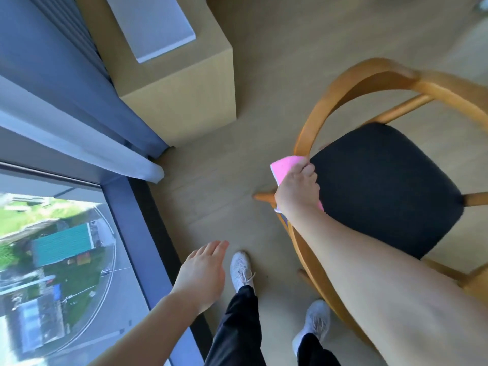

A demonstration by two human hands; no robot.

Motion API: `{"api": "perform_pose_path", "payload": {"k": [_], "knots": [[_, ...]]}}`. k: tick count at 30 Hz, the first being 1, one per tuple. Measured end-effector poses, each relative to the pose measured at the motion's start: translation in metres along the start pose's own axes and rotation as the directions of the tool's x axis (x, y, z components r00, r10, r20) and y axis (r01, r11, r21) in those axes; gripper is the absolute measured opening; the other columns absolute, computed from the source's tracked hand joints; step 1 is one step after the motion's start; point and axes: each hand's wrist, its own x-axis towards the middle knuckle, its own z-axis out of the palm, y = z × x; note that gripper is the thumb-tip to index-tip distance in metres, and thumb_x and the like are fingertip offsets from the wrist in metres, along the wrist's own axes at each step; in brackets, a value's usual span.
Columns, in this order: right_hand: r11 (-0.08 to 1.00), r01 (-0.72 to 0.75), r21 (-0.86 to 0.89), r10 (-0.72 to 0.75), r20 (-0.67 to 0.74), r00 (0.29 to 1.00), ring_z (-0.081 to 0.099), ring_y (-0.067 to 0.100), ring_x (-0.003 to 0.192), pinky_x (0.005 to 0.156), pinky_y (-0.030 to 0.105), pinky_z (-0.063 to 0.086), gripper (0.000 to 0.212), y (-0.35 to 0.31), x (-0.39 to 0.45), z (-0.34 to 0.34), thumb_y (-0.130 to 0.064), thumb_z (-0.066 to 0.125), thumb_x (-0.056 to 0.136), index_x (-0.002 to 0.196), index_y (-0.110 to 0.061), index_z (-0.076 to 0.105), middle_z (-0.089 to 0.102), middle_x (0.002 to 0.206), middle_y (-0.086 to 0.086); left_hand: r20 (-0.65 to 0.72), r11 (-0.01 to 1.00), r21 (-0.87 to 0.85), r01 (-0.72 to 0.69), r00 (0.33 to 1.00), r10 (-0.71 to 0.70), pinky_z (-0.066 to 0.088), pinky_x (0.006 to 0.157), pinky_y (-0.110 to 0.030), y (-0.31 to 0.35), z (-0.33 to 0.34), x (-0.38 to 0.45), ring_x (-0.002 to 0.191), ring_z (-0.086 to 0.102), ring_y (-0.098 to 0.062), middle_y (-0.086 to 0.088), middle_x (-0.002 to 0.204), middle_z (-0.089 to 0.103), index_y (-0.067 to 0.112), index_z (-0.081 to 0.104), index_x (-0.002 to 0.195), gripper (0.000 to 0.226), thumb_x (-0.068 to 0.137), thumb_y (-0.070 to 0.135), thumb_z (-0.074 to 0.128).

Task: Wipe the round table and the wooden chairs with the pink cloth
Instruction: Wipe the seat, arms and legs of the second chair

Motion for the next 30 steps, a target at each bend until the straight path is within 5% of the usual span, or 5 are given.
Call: {"api": "perform_pose_path", "payload": {"k": [7, 11, 16, 25, 30], "knots": [[0.982, 0.149, 0.118, -0.143, -0.055, 0.988, 0.038, 0.03, 0.132, 0.101, 0.032, 0.039, 0.088, 0.013, 0.003, -0.014, -0.049, 0.039, 0.096, 0.147, 0.005, -0.01, 0.022, 0.15, 0.023, -0.043, 0.997, -0.08, 0.012, 0.999, -0.016, 0.041, 0.094, -0.028, 0.033, -0.051, 0.071, 0.124, 0.043, -0.015, 0.009, 0.142, 0.04, 0.023, 0.031, 0.143, 0.049, 0.095, 0.018, 0.042], [0.957, 0.262, 0.127, -0.252, -0.091, 0.963, 0.039, 0.027, 0.134, 0.104, 0.031, 0.039, 0.068, 0.055, -0.017, -0.035, -0.047, 0.03, 0.099, 0.15, -0.008, 0.01, 0.024, 0.153, 0.017, -0.147, 0.96, -0.278, 0.013, 0.988, -0.056, 0.045, 0.088, -0.035, 0.095, -0.062, 0.108, 0.121, 0.045, -0.019, 0.001, 0.132, 0.046, 0.017, 0.034, 0.139, 0.049, 0.093, 0.026, 0.048], [0.944, 0.262, 0.198, -0.243, -0.117, 0.963, 0.048, 0.024, 0.126, 0.099, 0.033, 0.043, 0.054, 0.111, -0.033, -0.061, -0.042, 0.036, 0.099, 0.144, -0.013, 0.035, 0.038, 0.147, 0.01, -0.051, 0.88, -0.417, 0.228, 0.961, -0.273, 0.041, 0.1, -0.042, 0.169, -0.042, 0.158, 0.133, 0.035, -0.029, -0.012, 0.146, 0.032, 0.008, 0.002, 0.149, 0.081, 0.093, 0.038, 0.052], [0.888, 0.387, 0.249, -0.344, -0.199, 0.918, 0.065, 0.028, 0.069, 0.059, 0.032, 0.049, 0.034, 0.187, -0.055, -0.085, -0.016, 0.067, 0.086, 0.117, -0.003, 0.063, 0.063, 0.114, 0.012, -0.11, 0.837, -0.291, 0.464, 0.853, -0.511, 0.046, 0.081, -0.037, 0.199, -0.032, 0.187, 0.112, 0.055, -0.033, -0.017, 0.127, 0.047, 0.0, 0.032, 0.126, 0.045, 0.092, 0.022, 0.051], [0.88, 0.415, 0.232, -0.372, -0.206, 0.905, 0.06, 0.026, 0.052, 0.047, 0.033, 0.05, 0.027, 0.219, -0.053, -0.094, -0.01, 0.078, 0.072, 0.097, -0.003, 0.069, 0.066, 0.096, 0.011, -0.082, 0.767, -0.352, 0.536, 0.799, -0.596, 0.042, 0.064, -0.033, 0.198, -0.04, 0.2, 0.078, 0.055, -0.028, -0.005, 0.086, 0.054, 0.01, 0.028, 0.1, 0.033, 0.081, 0.011, 0.056]]}}
